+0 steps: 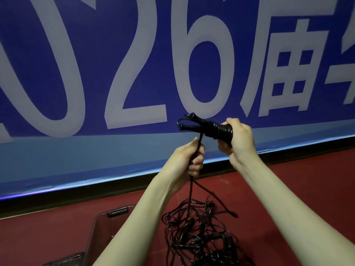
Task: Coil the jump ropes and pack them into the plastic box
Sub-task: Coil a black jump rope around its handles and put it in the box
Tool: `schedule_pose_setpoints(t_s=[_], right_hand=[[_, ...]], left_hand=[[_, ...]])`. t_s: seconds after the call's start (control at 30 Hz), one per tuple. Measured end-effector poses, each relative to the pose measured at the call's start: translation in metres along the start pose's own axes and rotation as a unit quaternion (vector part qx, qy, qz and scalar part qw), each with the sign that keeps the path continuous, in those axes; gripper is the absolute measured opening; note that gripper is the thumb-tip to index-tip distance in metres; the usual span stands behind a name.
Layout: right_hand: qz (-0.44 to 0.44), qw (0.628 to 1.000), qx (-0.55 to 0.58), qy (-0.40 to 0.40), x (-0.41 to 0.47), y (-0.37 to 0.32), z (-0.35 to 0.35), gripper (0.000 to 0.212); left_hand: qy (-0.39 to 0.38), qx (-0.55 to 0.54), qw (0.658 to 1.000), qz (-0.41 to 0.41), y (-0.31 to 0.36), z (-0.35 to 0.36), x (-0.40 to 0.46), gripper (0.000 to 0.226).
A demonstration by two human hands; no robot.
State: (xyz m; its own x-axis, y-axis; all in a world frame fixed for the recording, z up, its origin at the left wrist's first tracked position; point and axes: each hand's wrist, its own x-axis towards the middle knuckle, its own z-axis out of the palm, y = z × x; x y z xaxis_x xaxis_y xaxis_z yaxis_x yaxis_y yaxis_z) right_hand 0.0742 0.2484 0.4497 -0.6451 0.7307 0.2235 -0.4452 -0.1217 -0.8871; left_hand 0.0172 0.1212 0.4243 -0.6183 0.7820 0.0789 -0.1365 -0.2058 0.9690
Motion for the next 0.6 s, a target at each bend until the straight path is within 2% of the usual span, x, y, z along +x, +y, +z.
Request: schedule_pose_setpoints(t_s=[0.1, 0.2, 0.33, 0.4, 0.5, 0.6], right_hand=[[0.007, 0.999, 0.018, 0.039, 0.003, 0.001, -0.003, 0.032], [0.007, 0.997, 0.026, 0.078, 0.007, 0.003, -0.006, 0.030], [0.011, 0.991, 0.051, 0.123, 0.014, 0.004, -0.014, 0.028], [0.024, 0.989, 0.068, 0.130, 0.015, 0.006, -0.017, 0.027], [0.040, 0.987, 0.068, 0.140, 0.017, 0.008, -0.020, 0.026], [0.008, 0.987, -0.006, 0.162, 0.021, 0.009, -0.023, 0.028]], left_hand=[[0.067, 0.114, 0.990, 0.055, -0.004, 0.010, 0.001, 0.035], [0.114, 0.252, 0.956, 0.101, -0.006, 0.017, 0.000, 0.037], [0.157, 0.492, 0.845, 0.135, -0.008, 0.023, -0.004, 0.020], [0.168, 0.541, 0.809, 0.156, -0.006, 0.028, -0.007, 0.014], [0.180, 0.640, 0.726, 0.175, 0.000, 0.031, -0.008, 0.014], [0.153, 0.715, 0.655, 0.189, 0.008, 0.027, -0.010, 0.019]])
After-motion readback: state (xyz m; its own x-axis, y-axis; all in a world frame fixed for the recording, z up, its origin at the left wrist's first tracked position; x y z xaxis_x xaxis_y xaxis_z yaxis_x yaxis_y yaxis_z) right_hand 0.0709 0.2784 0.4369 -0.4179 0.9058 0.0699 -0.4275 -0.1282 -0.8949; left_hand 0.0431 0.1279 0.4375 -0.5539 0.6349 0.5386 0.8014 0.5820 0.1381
